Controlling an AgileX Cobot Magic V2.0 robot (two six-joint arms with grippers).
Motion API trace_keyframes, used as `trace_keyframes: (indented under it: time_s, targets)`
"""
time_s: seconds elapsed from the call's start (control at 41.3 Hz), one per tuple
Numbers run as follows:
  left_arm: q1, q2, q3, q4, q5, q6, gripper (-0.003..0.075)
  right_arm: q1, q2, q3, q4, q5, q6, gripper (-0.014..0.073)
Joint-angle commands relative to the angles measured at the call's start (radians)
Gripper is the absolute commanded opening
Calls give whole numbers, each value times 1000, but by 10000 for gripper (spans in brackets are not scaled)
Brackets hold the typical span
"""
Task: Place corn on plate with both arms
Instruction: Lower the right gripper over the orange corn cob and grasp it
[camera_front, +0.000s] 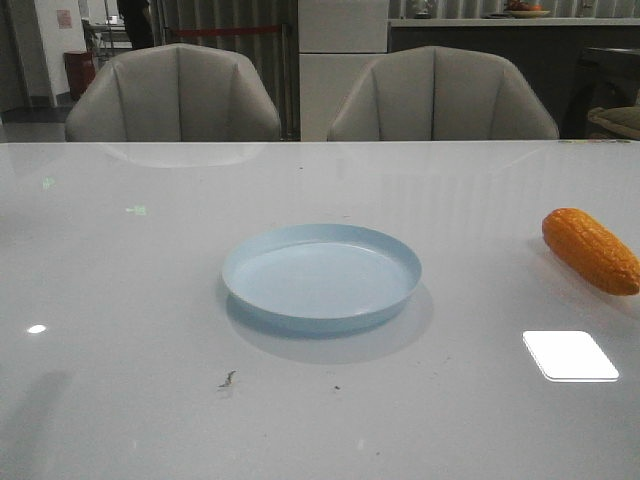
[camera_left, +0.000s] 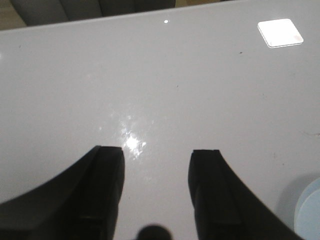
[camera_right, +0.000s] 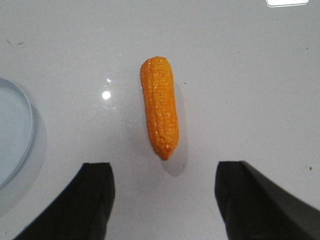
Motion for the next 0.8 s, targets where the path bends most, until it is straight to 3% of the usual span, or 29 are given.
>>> trace_keyframes:
  time_s: [0.0,0.169,0.339,0.484,0.775]
  targets:
    - [20,-132,130,-31,-164,-4,376,-5,91,-131,-25,-17,0,541]
    - [27,-306,406,-33,-295,-4,376,-5,279,-317,-27,44,0,541]
    - [27,-438,573,-33,-298,-4,376,-5,478,-488,-51,164,0,542]
    - [27,-521,648,-35,-287,-4,376,-5,613,-585,-60,214,0,542]
    - [27,-562,666,-74,-265,-4,376,-3,776,-650,-52,180,0,542]
